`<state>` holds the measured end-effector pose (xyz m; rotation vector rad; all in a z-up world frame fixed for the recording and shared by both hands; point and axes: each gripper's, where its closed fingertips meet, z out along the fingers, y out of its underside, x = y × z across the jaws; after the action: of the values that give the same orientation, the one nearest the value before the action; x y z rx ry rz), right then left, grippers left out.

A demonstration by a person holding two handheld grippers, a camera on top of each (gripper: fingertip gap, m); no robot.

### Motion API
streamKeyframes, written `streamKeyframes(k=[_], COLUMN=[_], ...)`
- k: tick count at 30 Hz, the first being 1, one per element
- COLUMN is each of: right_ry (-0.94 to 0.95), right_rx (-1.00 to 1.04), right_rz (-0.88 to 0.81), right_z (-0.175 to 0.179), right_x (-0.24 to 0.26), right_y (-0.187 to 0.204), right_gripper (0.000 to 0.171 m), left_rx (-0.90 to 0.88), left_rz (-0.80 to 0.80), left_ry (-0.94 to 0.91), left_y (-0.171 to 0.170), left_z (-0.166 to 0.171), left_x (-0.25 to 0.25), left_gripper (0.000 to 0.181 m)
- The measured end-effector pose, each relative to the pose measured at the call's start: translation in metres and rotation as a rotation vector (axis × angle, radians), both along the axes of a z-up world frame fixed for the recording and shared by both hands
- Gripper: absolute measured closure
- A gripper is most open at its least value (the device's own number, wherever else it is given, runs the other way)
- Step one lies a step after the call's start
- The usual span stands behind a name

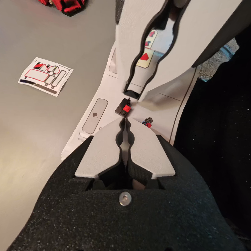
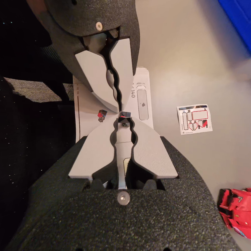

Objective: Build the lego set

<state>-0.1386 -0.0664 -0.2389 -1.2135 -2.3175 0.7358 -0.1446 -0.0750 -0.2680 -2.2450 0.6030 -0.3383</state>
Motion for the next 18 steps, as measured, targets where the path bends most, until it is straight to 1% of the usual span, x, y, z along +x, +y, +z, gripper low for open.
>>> streamKeyframes(k=[5, 10, 18], right_ry=[-0.022, -0.043, -0.088], right_rx=[-0.036, 0.012, 0.071], right_rz=[-0.035, -0.055, -0.109], right_z=[-0.004, -0.011, -0.022], right_x=[-0.003, -0.007, -0.01], right_y=[-0.005, -0.007, -0.004], right_gripper=[0.155, 0.155, 0.155], left_rx=[0.033, 0.084, 0.139], left_rz=[0.005, 0.067, 0.092], left_ry=[0.001, 0.015, -0.02], left_y=[-0.002, -0.002, -0.004], left_z=[0.008, 0.016, 0.021], left_x=[-0.002, -0.019, -0.023], left_gripper=[0.18, 0.18, 0.18])
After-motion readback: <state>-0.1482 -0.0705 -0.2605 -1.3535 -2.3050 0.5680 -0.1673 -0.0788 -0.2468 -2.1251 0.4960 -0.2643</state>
